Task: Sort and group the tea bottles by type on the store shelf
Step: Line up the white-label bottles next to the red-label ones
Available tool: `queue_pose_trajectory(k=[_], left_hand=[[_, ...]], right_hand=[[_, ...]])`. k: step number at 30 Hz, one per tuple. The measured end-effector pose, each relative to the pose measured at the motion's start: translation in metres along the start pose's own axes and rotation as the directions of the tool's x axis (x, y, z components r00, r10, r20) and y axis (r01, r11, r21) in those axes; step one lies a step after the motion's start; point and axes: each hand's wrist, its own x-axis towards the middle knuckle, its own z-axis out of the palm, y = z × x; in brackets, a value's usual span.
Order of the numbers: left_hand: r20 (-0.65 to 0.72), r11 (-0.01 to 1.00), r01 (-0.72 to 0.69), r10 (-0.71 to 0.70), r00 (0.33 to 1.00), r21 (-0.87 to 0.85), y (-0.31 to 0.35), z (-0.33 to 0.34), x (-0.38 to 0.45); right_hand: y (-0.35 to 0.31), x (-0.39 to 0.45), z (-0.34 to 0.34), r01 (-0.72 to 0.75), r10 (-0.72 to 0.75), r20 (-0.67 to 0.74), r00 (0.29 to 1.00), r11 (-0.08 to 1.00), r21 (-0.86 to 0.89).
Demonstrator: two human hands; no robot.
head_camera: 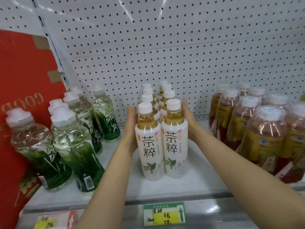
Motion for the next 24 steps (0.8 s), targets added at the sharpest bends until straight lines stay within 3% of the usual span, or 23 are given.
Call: queue_pose_trajectory(k=[3, 4, 7, 9, 13, 24], left_hand=[[-0.063, 0.991, -0.057, 0.065, 0.996, 0.121, -0.010, -0.015, -0.023], [-0.082, 0.995, -0.039, 0.047, 0.995, 0.097, -0.004, -0.006, -0.030], [0.018, 0.962, -0.147, 0.146, 0.989, 0.229, -0.022, 0.001, -0.058], [0.011, 0.933, -0.180, 0.186, 0.983, 0.311, -0.038, 0.008, -0.064], [-0.011, 0.906, -0.257, 0.277, 0.961, 0.336, -0.048, 0.021, -0.066], [-0.034, 0.866, -0.258, 0.301, 0.953, 0.429, -0.047, 0.023, -0.064]], right_hand=[[-0.006, -0.055, -0.009, 0.222, -0.233, -0.082, 0.969, 0.967, -0.124], [-0.007, -0.077, -0.007, 0.270, -0.281, -0.065, 0.957, 0.952, -0.141], [0.001, -0.132, 0.002, 0.415, -0.423, 0.018, 0.906, 0.879, -0.235], [0.013, -0.147, 0.008, 0.494, -0.489, 0.097, 0.867, 0.815, -0.302], [0.029, -0.144, 0.013, 0.511, -0.521, 0.088, 0.849, 0.766, -0.390], [0.033, -0.151, 0.015, 0.499, -0.525, 0.079, 0.848, 0.738, -0.455]])
